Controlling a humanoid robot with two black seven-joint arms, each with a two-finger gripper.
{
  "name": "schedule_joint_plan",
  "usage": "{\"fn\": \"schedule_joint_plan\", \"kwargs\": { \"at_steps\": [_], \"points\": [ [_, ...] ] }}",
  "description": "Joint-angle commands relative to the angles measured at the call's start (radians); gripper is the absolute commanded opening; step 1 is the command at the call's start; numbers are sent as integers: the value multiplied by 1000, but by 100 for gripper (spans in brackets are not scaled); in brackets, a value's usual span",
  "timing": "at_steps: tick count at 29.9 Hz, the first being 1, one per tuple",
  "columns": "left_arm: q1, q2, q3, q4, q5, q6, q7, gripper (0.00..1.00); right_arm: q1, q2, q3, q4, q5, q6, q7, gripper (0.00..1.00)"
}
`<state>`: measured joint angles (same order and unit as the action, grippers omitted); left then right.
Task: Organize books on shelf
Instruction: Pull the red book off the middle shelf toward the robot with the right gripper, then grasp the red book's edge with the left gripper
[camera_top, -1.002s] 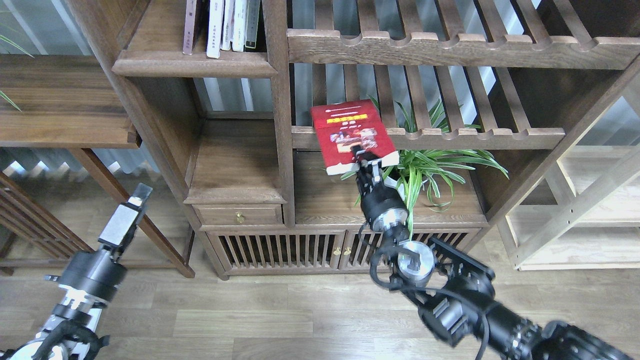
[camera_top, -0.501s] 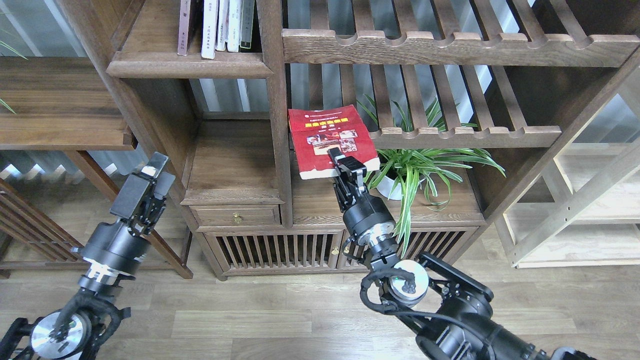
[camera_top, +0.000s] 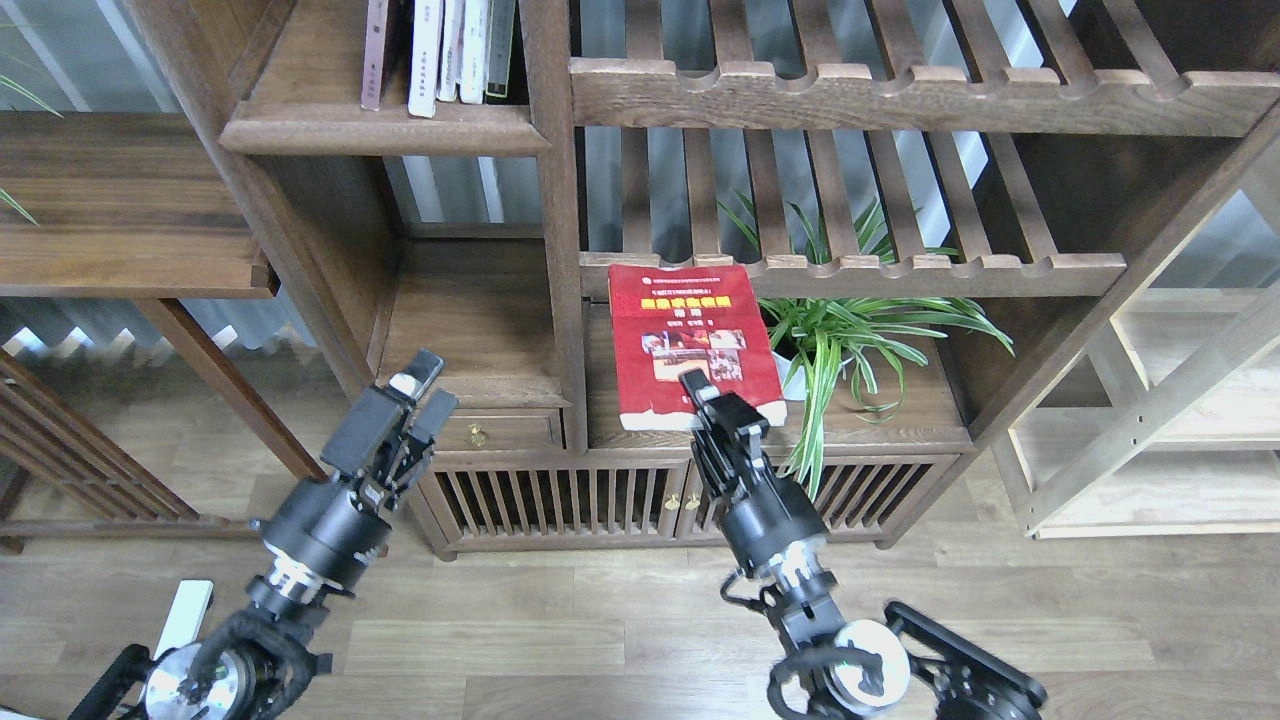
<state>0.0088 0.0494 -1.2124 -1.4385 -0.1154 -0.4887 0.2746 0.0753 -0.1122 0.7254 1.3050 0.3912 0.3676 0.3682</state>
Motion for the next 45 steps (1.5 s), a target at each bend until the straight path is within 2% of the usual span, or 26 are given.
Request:
{"fn": "schedule_joint_plan", "kwargs": {
  "at_steps": [1, 9, 14, 17, 24, 29, 45],
  "points": [
    [13, 10, 19, 0, -36, 0, 1, 97, -46, -26, 0, 0, -41, 40, -14, 4],
    [36, 162, 138, -8, -223, 0, 44, 97, -60, -40, -27, 0, -72, 82, -67, 4],
    [33, 263, 185, -19, -352, 0, 152, 96, -42, -40, -90, 0, -74, 121, -152, 4],
    [26, 277, 189, -20, -394, 0, 213, 96, -22, -38, -129, -1, -74, 121, -176, 4],
    [20, 273, 192, -19, -446, 0, 214, 95, 17, -35, -179, -4, -74, 121, -221, 4],
    [0, 282, 201, -5, -457, 0, 214, 95, 35, -32, -195, -4, -74, 121, -235, 4],
    [-10, 297, 211, 4, -452, 0, 214, 90, 93, -73, -287, -4, -83, 121, -239, 3]
  ]
}}
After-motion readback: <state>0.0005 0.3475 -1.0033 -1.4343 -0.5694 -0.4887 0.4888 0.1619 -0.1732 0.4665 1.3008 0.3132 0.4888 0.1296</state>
